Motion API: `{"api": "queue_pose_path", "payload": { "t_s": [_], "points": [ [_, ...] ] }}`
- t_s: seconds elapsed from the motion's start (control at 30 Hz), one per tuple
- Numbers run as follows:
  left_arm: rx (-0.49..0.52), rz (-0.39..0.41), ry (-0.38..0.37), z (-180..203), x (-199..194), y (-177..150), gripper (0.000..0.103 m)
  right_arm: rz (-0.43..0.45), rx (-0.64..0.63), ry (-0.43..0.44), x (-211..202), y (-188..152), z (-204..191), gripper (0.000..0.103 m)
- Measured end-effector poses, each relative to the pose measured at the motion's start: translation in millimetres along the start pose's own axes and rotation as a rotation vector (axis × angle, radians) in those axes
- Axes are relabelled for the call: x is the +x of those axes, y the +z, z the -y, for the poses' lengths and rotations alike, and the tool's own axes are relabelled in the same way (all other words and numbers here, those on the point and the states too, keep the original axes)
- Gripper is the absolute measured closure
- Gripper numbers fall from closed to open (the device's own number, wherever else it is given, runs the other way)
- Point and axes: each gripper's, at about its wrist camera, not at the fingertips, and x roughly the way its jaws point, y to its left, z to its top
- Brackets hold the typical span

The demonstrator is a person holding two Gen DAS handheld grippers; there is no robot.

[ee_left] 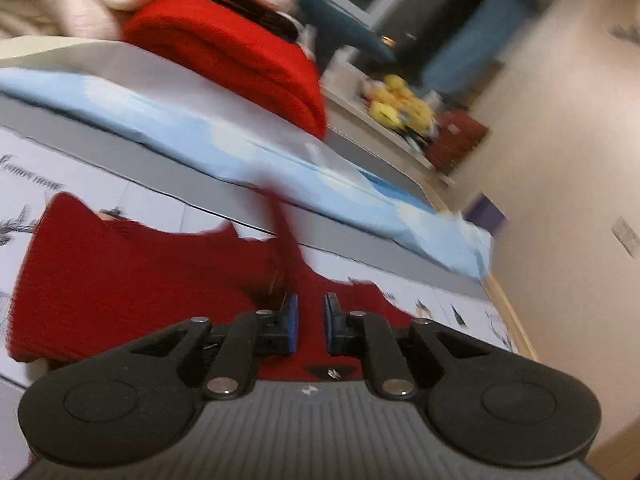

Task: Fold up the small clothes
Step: 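Grasp the sleeve cuff with the left gripper and fold it across the body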

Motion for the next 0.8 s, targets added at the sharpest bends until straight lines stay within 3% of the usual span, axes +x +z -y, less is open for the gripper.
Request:
{"api": "queue_pose_path", "payload": {
  "t_s": [0.1,0.17,0.3,0.37,0.47,0.63,0.67,0.7,0.8],
  "points": [
    [0.016,0.026,0.087,-15.8,-3.7,3.3,0.088,-0.026,0.080,0.001,8.8,3.3,15.0,0.062],
    [-0.018,0.044,0.199,-37.2,-7.6,7.0,0.087,-0.041,0.144,0.019,13.9,5.7,25.0,0.061],
    [-0.091,-0.022,0.446,-75.0,0.8,11.8,0.087,-0.072,0.260,0.029,26.9,5.1,40.8,0.060],
    [-0.113,-0.046,0.508,-90.1,-0.7,10.0,0.087,-0.090,0.326,0.032,36.2,2.3,48.0,0.060],
    [-0.168,-0.066,0.508,-105.8,-2.6,11.9,0.087,-0.093,0.424,0.039,48.6,-1.0,57.6,0.060],
    [-0.135,-0.071,0.495,-103.1,-3.7,17.9,0.087,-0.053,0.474,-0.002,71.5,2.9,63.8,0.061],
    [-0.135,-0.073,0.488,-106.0,-3.3,19.3,0.087,-0.041,0.474,-0.002,75.7,3.7,64.8,0.069],
    [-0.134,-0.075,0.481,-100.9,0.3,17.0,0.087,-0.030,0.468,0.004,79.7,5.0,66.1,0.089],
    [-0.107,-0.085,0.478,-97.3,1.4,17.0,0.087,0.062,0.462,0.027,70.9,10.1,71.7,0.095]
  ]
}}
